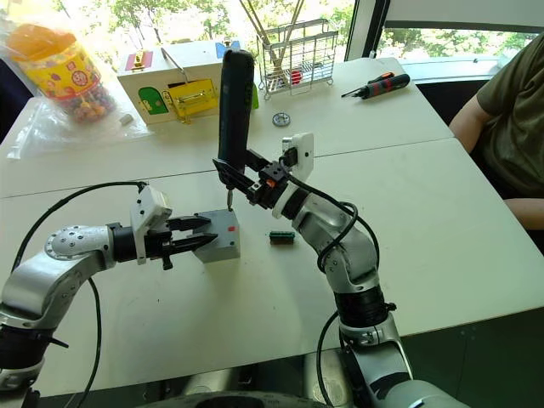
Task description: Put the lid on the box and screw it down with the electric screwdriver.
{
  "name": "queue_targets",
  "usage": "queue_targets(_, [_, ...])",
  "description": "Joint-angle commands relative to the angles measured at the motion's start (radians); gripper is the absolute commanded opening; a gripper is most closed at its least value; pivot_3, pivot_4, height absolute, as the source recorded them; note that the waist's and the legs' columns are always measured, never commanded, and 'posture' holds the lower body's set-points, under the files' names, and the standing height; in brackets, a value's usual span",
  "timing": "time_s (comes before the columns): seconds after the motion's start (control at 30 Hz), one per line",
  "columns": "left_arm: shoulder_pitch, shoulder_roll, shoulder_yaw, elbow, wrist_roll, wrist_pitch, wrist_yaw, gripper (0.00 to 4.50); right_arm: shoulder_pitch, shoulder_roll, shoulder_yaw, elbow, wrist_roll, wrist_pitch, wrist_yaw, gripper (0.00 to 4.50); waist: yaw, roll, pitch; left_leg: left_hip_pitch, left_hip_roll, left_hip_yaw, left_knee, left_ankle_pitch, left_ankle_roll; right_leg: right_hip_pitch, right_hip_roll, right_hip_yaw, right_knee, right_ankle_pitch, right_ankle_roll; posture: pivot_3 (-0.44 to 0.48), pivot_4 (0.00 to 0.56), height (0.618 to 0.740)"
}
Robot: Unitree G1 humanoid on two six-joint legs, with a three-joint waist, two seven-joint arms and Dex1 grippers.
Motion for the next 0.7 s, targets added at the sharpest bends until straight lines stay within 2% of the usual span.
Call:
queue_targets(0.03, [0.001,0.007,-0.008,0.013,0.008,0.007,-0.006,1.83,-0.009,0.022,0.005,-0.015,-0.016,-0.077,0.003,1.75,0.001,0.000,0.000,0.000,0.000,0.000,0.000,0.000,0.000,0.000,0.000,0.000,0.000,0.000,0.000,0.000,0.150,0.740])
queue_targets(0.37, [-0.009,0.021,-0.009,0.031,0.017,0.008,-0.028,1.83,0.014,0.020,0.039,0.031,-0.050,-0.114,0.030,1.75,0.008,0.000,0.000,0.001,0.000,0.000,0.000,0.000,0.000,0.001,0.000,0.000,0.000,0.000,0.000,0.000,0.150,0.740])
queue_targets(0.7, [0.011,0.027,-0.028,0.023,0.034,-0.001,-0.032,1.83,0.023,-0.045,0.197,0.105,-0.237,-0.141,0.047,1.75,0.008,0.001,-0.005,0.009,0.001,0.000,-0.003,0.000,0.000,0.005,0.001,0.000,-0.001,0.000,0.000,0.000,0.150,0.740])
